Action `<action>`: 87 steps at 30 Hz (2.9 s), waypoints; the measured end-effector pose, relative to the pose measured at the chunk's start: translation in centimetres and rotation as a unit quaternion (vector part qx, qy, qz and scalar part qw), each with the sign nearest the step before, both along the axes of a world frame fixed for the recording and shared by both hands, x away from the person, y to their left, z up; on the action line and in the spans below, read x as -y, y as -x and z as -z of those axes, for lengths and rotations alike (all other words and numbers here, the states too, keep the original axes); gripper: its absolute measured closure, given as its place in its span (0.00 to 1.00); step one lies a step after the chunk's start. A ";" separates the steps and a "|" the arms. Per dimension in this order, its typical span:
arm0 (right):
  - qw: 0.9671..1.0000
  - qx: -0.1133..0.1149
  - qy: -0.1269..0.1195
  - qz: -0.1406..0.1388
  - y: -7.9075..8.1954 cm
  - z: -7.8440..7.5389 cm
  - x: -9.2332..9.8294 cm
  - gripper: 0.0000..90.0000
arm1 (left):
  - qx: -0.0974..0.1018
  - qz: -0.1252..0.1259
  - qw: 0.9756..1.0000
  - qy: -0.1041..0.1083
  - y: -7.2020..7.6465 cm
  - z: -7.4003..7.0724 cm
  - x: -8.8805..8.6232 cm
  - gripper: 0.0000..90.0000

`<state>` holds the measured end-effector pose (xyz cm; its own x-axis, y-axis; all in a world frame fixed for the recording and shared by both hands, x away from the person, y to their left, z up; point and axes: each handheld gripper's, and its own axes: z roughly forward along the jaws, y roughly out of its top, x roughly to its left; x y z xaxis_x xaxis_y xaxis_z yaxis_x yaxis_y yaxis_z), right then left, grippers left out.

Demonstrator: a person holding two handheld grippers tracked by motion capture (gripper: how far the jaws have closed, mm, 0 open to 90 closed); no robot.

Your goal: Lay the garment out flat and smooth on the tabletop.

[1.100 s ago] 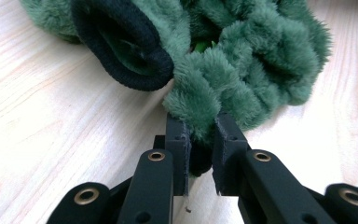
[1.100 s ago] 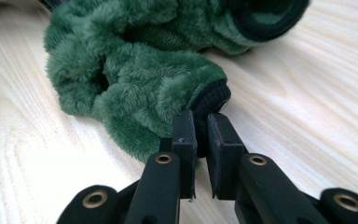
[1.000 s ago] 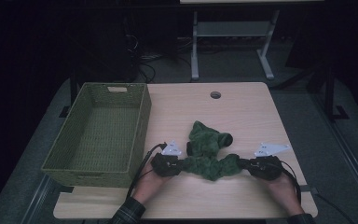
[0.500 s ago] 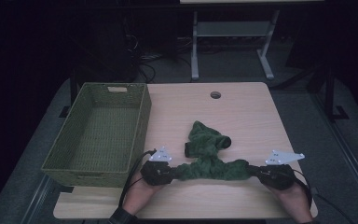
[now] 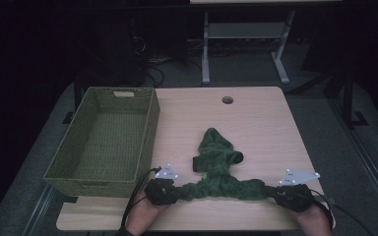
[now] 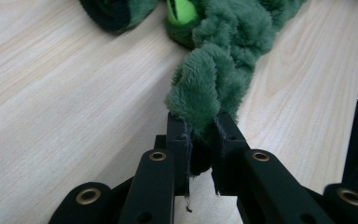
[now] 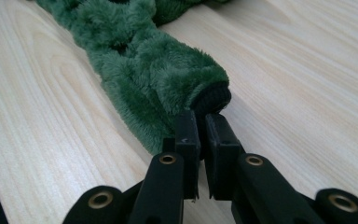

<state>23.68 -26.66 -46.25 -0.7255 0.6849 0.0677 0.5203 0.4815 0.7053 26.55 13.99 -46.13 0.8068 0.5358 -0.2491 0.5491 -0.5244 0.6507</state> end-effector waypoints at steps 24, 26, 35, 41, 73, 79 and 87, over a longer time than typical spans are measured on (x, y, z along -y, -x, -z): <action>0.998 0.012 -0.061 0.009 -1.6 -1.6 0.7 0.63 | 0.056 -0.035 0.997 0.041 -0.9 -3.2 0.4 0.49; 0.998 0.014 -0.061 0.009 -2.3 -1.9 0.4 0.63 | 0.061 -0.042 0.996 0.046 -1.4 -3.5 0.8 0.50; 0.998 0.029 -0.061 0.012 -5.4 -2.9 -1.0 0.62 | 0.072 -0.059 0.995 0.037 -4.9 -3.9 2.6 0.55; 0.997 0.034 -0.068 0.003 -7.1 -3.5 -2.1 0.62 | 0.074 -0.057 0.995 0.032 -6.7 -3.7 3.1 0.55; 0.998 0.028 -0.048 0.019 -10.5 -2.7 -1.9 0.97 | 0.119 -0.055 0.991 -0.024 -8.7 -2.5 3.3 0.93; 1.000 0.001 -0.013 0.022 -11.4 -0.6 -2.5 0.97 | 0.094 -0.055 0.993 -0.050 -9.5 -0.6 3.8 0.93; 1.000 -0.018 -0.007 0.023 -11.7 0.6 -2.8 0.93 | 0.077 -0.054 0.994 -0.048 -9.5 -0.5 3.9 0.79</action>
<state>35.39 -23.81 -46.85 -0.6900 0.7164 0.1037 0.5672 0.4460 0.6924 36.07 10.05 -45.66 0.7680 0.6365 -0.0709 0.5036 -0.5318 0.6808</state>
